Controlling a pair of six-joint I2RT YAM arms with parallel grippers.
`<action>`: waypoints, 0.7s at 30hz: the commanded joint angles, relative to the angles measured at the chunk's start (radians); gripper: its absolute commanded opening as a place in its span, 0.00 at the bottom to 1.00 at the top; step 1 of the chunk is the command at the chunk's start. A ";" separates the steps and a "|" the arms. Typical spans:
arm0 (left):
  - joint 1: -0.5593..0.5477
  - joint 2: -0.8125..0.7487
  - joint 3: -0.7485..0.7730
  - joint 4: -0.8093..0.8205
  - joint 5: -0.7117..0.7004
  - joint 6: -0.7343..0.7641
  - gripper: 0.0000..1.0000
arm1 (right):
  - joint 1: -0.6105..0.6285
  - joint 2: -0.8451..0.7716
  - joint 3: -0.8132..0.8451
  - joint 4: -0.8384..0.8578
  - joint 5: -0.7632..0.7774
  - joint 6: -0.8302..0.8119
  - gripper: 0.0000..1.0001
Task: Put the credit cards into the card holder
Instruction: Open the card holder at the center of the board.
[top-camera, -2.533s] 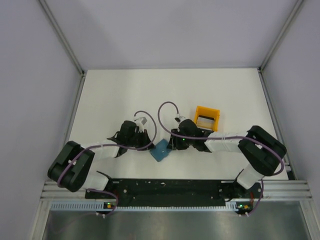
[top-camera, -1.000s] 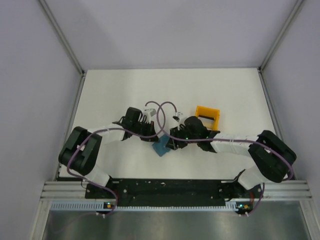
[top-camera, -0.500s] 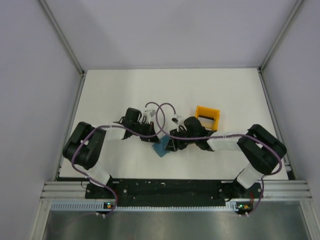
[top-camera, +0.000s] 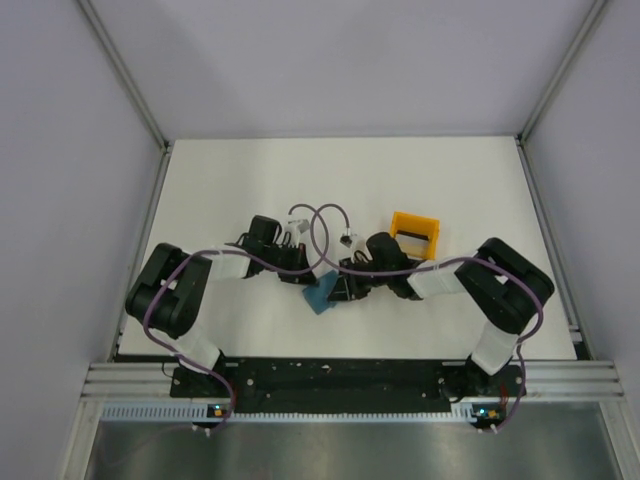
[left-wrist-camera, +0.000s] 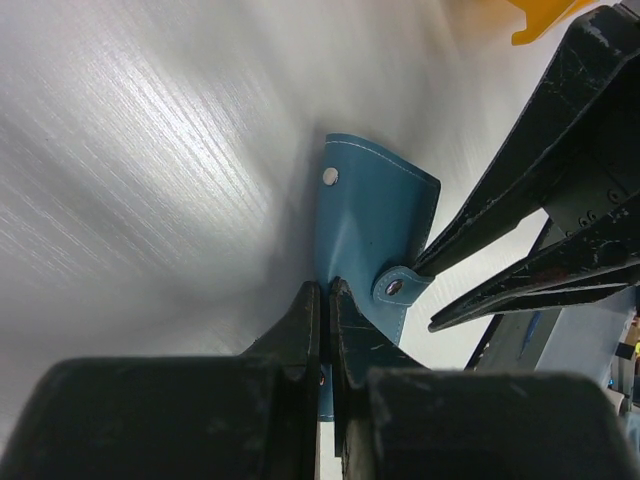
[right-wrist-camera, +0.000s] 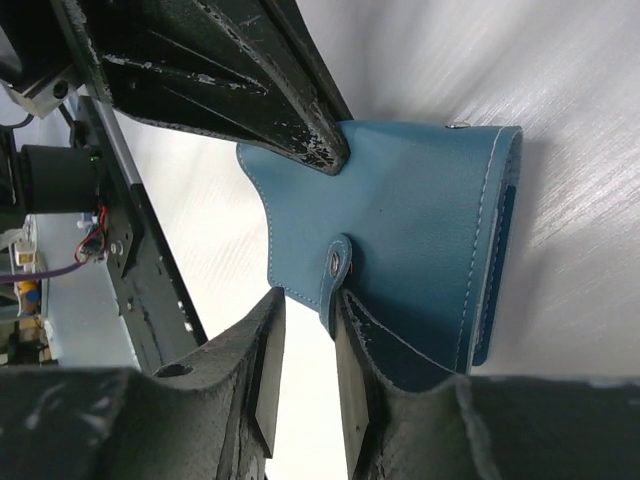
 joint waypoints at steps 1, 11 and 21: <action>-0.002 0.005 -0.005 0.091 0.001 -0.020 0.00 | 0.037 0.045 0.060 -0.099 -0.005 -0.030 0.26; 0.027 -0.003 -0.036 0.102 -0.129 -0.112 0.00 | 0.112 -0.077 -0.037 0.080 0.039 -0.211 0.00; 0.064 0.028 -0.033 0.101 -0.183 -0.159 0.00 | 0.131 -0.169 -0.226 0.413 -0.040 -0.334 0.00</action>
